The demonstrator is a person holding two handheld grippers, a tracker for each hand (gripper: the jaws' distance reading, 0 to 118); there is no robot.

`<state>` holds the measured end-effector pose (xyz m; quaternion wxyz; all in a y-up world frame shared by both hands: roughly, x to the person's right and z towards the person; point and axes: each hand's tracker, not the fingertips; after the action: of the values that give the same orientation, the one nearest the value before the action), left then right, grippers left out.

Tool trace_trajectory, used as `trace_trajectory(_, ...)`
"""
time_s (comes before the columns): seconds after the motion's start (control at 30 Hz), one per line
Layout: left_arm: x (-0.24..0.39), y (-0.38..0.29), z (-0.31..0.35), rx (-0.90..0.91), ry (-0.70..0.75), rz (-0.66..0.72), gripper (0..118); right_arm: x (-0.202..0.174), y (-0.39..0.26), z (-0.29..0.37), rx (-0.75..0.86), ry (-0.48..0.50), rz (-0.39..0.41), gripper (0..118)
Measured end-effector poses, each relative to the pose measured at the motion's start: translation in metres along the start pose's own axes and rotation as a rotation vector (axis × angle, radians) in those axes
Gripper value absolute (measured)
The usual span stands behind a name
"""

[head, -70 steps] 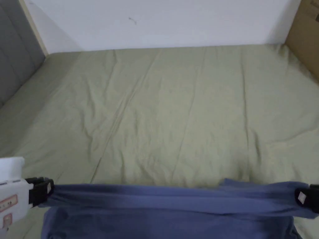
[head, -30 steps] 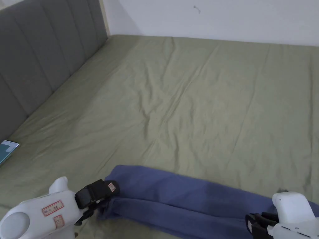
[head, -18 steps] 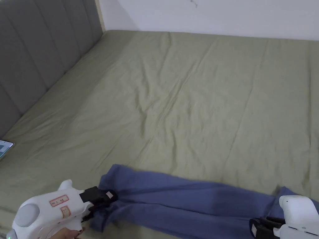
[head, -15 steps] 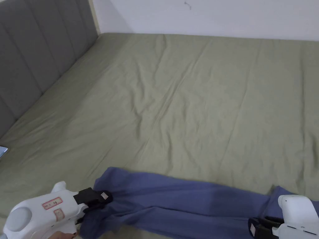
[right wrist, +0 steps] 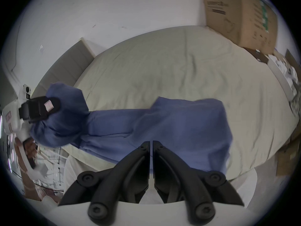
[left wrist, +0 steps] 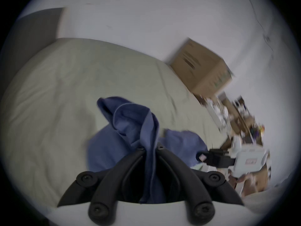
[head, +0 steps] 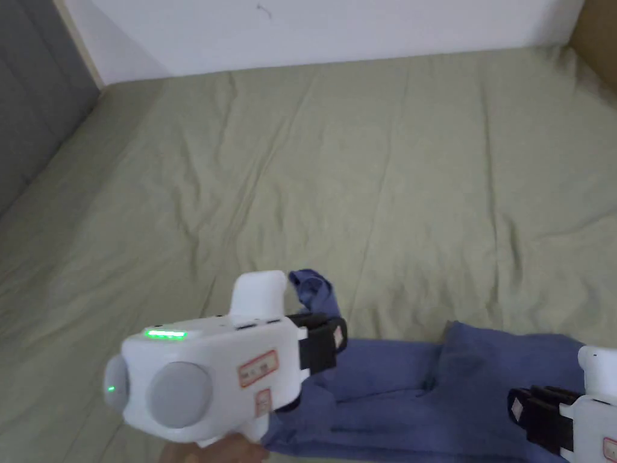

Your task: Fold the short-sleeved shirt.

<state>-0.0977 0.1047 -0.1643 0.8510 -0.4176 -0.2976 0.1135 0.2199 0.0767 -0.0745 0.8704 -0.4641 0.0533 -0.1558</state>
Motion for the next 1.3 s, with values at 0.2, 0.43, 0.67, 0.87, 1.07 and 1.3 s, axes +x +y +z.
trace_trajectory(0.2,0.035,-0.026,-0.107,-0.223,-0.011,-0.058,38,0.040,-0.014,0.028,0.016,-0.057,-0.092,4)
trace_trajectory(0.43,0.019,-0.024,-0.067,-0.181,0.026,0.003,100,0.070,-0.023,0.043,0.042,-0.092,-0.191,4)
trace_trajectory(0.67,-0.026,-0.035,-0.040,-0.103,0.149,0.196,1,0.055,-0.021,0.043,0.057,-0.104,-0.078,4)
trace_trajectory(0.87,0.005,-0.045,-0.085,-0.182,0.005,0.176,1,0.055,-0.019,0.032,0.046,-0.054,-0.106,4)
trace_trajectory(1.07,0.054,-0.060,-0.132,-0.340,-0.077,0.034,1,0.057,-0.024,0.032,0.026,-0.061,-0.105,4)
trace_trajectory(1.3,0.050,-0.056,-0.104,-0.305,-0.122,-0.014,1,0.059,-0.022,0.034,0.025,-0.059,-0.103,4)
